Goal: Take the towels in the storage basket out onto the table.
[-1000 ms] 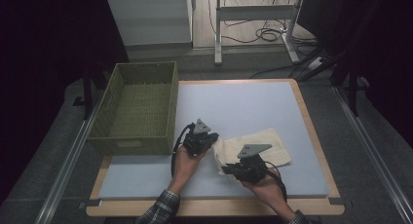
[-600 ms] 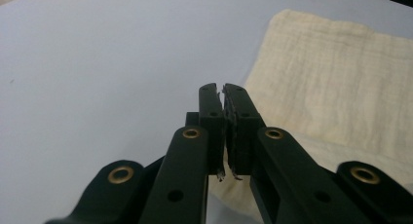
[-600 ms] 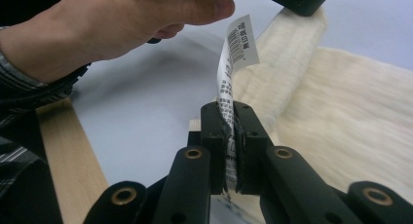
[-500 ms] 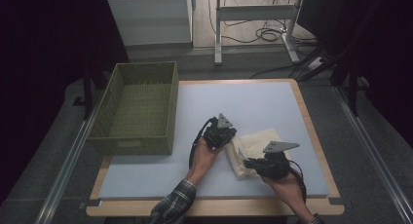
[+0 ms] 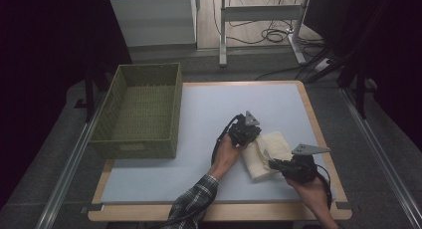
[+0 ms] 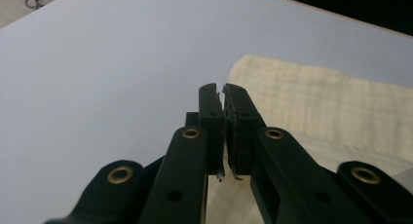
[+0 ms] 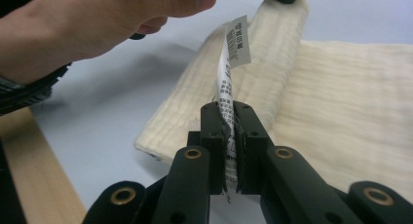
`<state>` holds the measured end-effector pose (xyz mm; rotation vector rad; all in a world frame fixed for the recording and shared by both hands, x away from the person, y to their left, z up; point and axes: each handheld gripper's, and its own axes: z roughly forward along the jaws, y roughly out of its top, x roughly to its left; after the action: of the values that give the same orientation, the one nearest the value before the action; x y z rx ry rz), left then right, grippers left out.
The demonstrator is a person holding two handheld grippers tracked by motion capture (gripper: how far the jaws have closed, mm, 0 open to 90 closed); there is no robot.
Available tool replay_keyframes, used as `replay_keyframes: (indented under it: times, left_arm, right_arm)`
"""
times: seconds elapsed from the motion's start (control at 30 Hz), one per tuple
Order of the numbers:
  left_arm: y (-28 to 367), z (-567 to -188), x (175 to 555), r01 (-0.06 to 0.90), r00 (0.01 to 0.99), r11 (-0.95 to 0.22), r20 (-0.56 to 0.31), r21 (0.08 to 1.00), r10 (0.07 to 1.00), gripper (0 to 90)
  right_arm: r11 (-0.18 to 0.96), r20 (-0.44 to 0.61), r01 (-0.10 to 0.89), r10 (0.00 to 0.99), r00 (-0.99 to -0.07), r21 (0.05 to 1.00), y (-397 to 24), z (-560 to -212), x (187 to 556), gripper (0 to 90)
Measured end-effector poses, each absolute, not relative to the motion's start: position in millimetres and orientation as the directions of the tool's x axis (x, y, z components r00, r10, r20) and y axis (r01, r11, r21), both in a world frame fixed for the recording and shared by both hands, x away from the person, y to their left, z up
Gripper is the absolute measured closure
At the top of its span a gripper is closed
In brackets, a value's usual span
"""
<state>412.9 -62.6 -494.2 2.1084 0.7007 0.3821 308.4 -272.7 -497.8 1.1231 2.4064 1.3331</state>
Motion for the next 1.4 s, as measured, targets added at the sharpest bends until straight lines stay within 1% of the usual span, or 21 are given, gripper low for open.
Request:
replay_keyframes:
  times: [0.17,0.3,0.57,0.67,0.73,0.8,0.87,0.9,1.0,1.03,1.1,1.17,1.3,1.4]
  left_arm:
    - [-81,-494,420,0.333,0.806,-0.49,0.027,0.806,0.592,86.7]
    - [-95,-497,426,0.331,0.811,-0.509,0.036,0.795,0.583,86.6]
    - [-114,-501,437,0.331,0.816,-0.529,0.045,0.781,0.576,86.5]
    - [-120,-501,440,0.334,0.819,-0.524,0.033,0.784,0.572,85.4]
    - [-122,-500,440,0.338,0.819,-0.511,0.021,0.79,0.573,77.4]
    - [-122,-498,440,0.343,0.812,-0.486,0.006,0.803,0.583,65.7]
    - [-121,-497,439,0.346,0.807,-0.474,0.001,0.81,0.59,59.1]
    - [-118,-494,439,0.351,0.799,-0.459,-0.005,0.816,0.602,55.0]
    - [-113,-492,440,0.359,0.796,-0.457,-0.012,0.814,0.605,48.6]
    - [-111,-491,439,0.363,0.789,-0.448,-0.014,0.817,0.614,45.8]
    - [-104,-490,438,0.366,0.781,-0.46,0.002,0.809,0.625,40.9]
    - [-97,-492,437,0.372,0.776,-0.467,0.008,0.802,0.631,38.1]
    - [-77,-496,433,0.401,0.763,-0.463,-0.008,0.791,0.647,31.4]
    - [-60,-500,430,0.43,0.753,-0.45,-0.037,0.783,0.657,26.6]
  right_arm:
    - [0.302,0.193,0.547,0.716,-0.671,0.781,-290,-499,312,84.1]
    - [0.278,0.207,0.569,0.737,-0.643,0.774,-303,-504,316,84.1]
    - [0.264,0.202,0.581,0.763,-0.614,0.769,-316,-507,323,83.9]
    - [0.263,0.196,0.58,0.769,-0.608,0.771,-320,-507,325,82.8]
    - [0.257,0.19,0.581,0.779,-0.597,0.772,-324,-506,325,78.5]
    - [0.253,0.177,0.578,0.792,-0.584,0.776,-329,-505,325,74.4]
    - [0.252,0.171,0.577,0.798,-0.578,0.777,-333,-504,325,72.9]
    - [0.241,0.166,0.581,0.813,-0.558,0.777,-341,-502,324,70.2]
    - [0.241,0.153,0.583,0.825,-0.544,0.776,-348,-500,324,68.3]
    - [0.242,0.135,0.589,0.842,-0.523,0.771,-358,-498,323,66.1]
    - [0.242,0.125,0.595,0.853,-0.507,0.766,-366,-498,323,64.7]
    - [0.24,0.118,0.606,0.864,-0.49,0.758,-374,-499,322,64.1]
    - [0.244,0.093,0.618,0.883,-0.46,0.747,-388,-499,319,62.9]
    - [0.244,0.083,0.623,0.89,-0.449,0.743,-397,-497,315,60.9]
